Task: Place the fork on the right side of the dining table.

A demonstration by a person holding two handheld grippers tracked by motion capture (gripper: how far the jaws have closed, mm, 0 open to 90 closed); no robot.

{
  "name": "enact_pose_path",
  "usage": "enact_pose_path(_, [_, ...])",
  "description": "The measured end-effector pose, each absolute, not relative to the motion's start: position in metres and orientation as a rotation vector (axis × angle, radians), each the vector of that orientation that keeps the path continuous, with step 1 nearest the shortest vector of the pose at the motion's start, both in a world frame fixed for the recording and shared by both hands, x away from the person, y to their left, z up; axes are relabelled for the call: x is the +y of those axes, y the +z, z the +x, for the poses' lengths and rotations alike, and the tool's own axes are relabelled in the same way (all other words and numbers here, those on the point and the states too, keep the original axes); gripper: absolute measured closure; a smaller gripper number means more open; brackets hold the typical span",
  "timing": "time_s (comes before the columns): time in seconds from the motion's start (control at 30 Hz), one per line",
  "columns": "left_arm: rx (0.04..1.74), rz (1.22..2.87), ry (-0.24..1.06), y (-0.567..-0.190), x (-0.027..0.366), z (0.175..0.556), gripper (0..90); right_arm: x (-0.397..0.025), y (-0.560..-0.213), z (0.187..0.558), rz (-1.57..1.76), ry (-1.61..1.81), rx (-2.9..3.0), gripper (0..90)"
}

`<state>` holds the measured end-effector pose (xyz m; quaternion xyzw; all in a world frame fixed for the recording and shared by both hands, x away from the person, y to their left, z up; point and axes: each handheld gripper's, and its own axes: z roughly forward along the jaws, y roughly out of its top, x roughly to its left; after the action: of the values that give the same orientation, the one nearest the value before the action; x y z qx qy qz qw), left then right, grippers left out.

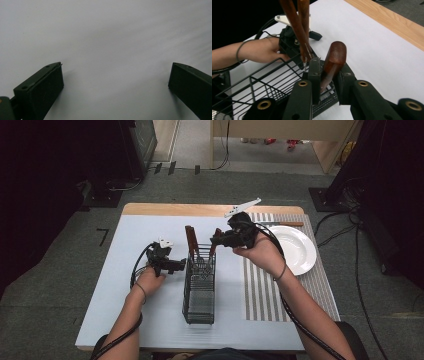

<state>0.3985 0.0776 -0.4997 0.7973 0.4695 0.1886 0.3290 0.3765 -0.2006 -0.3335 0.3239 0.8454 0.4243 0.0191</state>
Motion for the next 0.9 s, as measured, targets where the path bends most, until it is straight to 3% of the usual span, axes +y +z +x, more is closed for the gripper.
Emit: enact_pose_path(0.9, [1.228, 2.085, 0.495, -0.500, 0.078, 0.399, 0.0, -0.202, -0.295, 0.358, 0.894, 1.397, 2.603, 80.7])
